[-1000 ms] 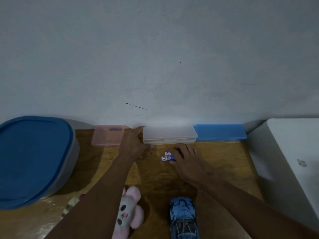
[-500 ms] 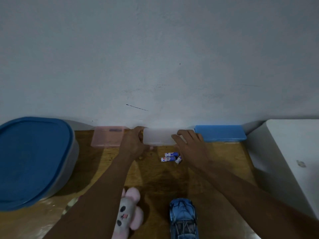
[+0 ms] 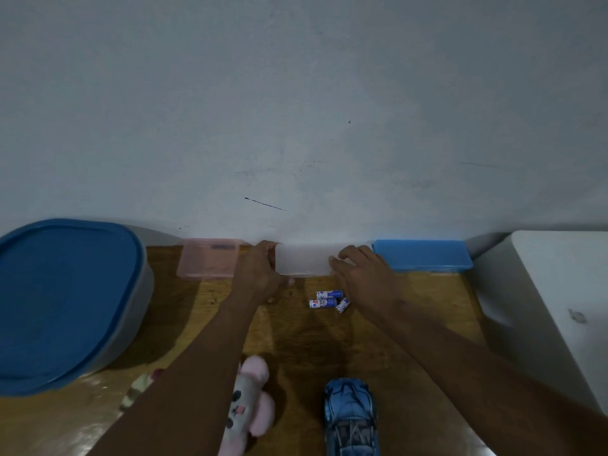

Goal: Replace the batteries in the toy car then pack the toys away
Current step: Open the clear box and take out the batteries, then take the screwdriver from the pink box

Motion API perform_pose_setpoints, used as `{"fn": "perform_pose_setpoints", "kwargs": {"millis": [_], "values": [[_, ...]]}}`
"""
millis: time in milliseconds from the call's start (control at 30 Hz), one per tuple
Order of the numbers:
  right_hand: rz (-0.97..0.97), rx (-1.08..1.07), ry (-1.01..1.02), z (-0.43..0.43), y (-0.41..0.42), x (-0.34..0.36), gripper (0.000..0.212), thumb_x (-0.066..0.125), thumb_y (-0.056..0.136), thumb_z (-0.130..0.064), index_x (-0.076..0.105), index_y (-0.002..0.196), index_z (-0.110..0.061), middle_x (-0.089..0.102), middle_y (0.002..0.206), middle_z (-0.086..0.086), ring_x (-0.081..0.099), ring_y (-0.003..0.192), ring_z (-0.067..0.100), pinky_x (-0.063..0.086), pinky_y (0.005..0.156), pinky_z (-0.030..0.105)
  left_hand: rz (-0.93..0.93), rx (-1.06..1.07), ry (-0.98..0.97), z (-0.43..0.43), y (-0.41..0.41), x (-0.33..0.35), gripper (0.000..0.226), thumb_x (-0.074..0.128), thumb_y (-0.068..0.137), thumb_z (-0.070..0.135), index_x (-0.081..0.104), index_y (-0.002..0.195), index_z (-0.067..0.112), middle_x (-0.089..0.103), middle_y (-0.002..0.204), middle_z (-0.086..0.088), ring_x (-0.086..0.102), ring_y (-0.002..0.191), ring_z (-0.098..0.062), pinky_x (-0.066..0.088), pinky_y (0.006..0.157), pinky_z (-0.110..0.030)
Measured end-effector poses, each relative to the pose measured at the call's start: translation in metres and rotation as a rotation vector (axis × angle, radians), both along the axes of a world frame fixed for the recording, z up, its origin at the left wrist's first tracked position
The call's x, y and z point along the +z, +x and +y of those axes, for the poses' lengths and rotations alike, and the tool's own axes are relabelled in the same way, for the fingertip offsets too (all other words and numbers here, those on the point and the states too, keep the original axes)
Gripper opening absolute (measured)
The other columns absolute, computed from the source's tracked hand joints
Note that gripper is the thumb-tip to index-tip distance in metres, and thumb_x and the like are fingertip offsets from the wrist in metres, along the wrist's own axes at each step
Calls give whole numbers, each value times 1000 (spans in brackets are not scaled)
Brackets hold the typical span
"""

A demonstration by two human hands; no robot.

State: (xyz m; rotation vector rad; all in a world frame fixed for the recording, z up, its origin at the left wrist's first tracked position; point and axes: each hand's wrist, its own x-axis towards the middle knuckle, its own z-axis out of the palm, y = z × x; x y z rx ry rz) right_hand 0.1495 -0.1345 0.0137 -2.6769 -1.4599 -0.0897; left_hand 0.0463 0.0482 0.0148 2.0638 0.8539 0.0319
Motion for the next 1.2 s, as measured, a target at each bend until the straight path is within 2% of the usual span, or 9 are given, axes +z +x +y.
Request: {"fn": "perform_pose_setpoints", "kwargs": {"millis": [333, 467, 600, 767, 833, 900, 967, 1067, 1200], "values": [[28, -78, -1, 5, -7, 0, 44, 90, 56, -7, 75, 97, -13, 69, 93, 7, 65, 82, 26, 56, 62, 36, -39, 29, 67, -9, -3, 4, 64, 86, 60, 6, 63, 119, 11, 69, 104, -6, 60, 93, -20, 46, 72, -25], [102, -80, 19, 4, -10, 4, 34, 72, 81, -9, 68, 115, -8, 65, 111, 13, 61, 99, 32, 54, 79, 43, -50, 42, 74, -12, -5, 4, 59, 85, 62, 6, 64, 117, 10, 70, 105, -7, 57, 86, -17, 41, 70, -22], [142, -67, -109, 1, -15, 6, 58, 62, 91, -19, 39, 144, -15, 41, 144, 7, 38, 129, 26, 37, 104, 35, -60, 39, 95, -15, -6, 3, 54, 85, 64, 7, 66, 115, 12, 71, 106, -6, 55, 84, -14, 40, 70, -20], [199, -72, -155, 0, -19, 12, 68, 60, 93, -25, 24, 150, -17, 25, 155, 5, 23, 141, 23, 26, 114, 33, -79, 37, 76, -15, -11, 2, 49, 79, 71, 3, 64, 116, 14, 69, 102, -2, 57, 89, -13, 46, 72, -24], [228, -73, -176, 0, -19, 13, 70, 60, 93, -23, 20, 151, -17, 21, 157, 5, 19, 144, 24, 23, 115, 34, -87, 48, 72, -14, -12, 1, 41, 72, 76, 2, 63, 115, 9, 68, 103, -6, 63, 96, -23, 53, 77, -32], [266, -80, -182, 0, -18, 16, 67, 56, 95, -21, 20, 152, -17, 19, 159, 5, 18, 145, 24, 22, 116, 34, -52, 44, 127, -16, -15, 5, 38, 66, 80, 0, 61, 118, 4, 68, 108, -15, 64, 101, -32, 52, 80, -34], [317, -91, -177, -1, -17, 22, 63, 52, 97, -19, 21, 152, -16, 18, 159, 5, 18, 145, 24, 23, 116, 35, -38, -12, 169, -19, -19, 11, 44, 62, 84, 0, 55, 127, 5, 68, 114, -14, 64, 101, -31, 49, 76, -32], [360, -105, -122, -2, -18, 33, 55, 47, 100, -18, 25, 150, -13, 25, 156, 7, 24, 143, 23, 26, 115, 35, -21, 22, 213, -23, -29, 24, 51, 64, 84, 4, 50, 133, 5, 64, 120, -12, 61, 107, -30, 52, 84, -35], [361, -78, -19, 5, -28, 45, 46, 47, 99, -19, 39, 143, -13, 42, 145, 7, 39, 132, 23, 35, 110, 36, -171, 220, 224, -18, -57, 42, 31, 65, 87, 9, 64, 117, 12, 68, 106, -2, 65, 96, -19, 55, 75, -24]]}}
